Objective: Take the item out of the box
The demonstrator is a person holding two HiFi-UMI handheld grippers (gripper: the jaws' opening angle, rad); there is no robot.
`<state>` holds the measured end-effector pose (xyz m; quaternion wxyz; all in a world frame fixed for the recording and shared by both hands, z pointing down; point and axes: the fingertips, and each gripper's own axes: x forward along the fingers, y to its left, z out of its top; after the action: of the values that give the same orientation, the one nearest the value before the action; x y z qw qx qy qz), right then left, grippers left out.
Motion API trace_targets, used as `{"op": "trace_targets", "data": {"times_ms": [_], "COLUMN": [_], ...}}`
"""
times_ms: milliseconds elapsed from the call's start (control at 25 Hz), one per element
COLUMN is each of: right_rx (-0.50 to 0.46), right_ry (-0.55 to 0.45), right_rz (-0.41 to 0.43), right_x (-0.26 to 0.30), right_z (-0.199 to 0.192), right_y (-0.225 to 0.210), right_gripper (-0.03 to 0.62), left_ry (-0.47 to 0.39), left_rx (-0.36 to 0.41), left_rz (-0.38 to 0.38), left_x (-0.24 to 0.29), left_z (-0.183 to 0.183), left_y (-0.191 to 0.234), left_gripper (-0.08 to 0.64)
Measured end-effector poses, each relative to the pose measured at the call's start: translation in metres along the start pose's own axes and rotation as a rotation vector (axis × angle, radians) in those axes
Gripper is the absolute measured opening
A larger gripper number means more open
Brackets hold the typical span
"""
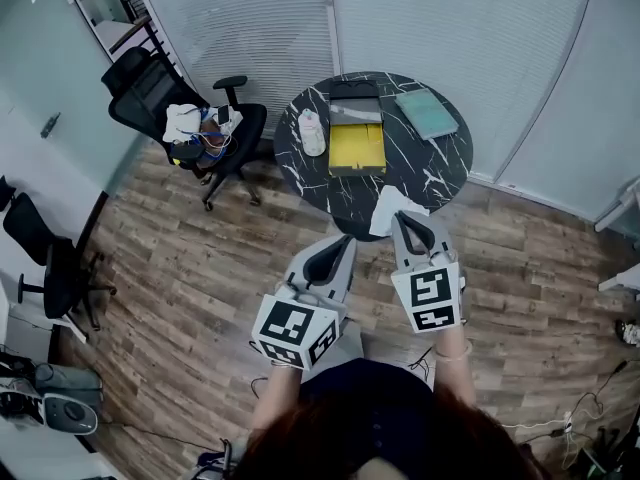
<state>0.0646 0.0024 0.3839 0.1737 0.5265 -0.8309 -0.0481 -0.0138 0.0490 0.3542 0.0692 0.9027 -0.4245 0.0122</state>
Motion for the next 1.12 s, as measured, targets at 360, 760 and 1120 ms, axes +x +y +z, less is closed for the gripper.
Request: {"op": "trace_targets", "data": {"times_ms": [360,760,1120], "right_rx": [0.028,0.066,0.114], "right_ry": [-0.028,-0.074,-0.117], "right_rz": [0.004,0.014,0.008], "right_x": [-0.039,-0.083,-0.11], "right_z": [-0.002,0.004,0.008], "right_y": [0.008,0.013,0.011], "right_gripper": [0.025,0.025,0.025], "left_ry": [0.0,-0.004,-0.016], "left_rx": [0.007,0.015,0.023], "left_rz": [0.008,0.021,0.031], "left_x": [-0.02,-0.04,-0.05], "left_z": [-0.006,-0.006,-0.004], "left_y": [-0.028,-0.055,-0.066], "left_gripper": [0.026,0.026,0.026]}}
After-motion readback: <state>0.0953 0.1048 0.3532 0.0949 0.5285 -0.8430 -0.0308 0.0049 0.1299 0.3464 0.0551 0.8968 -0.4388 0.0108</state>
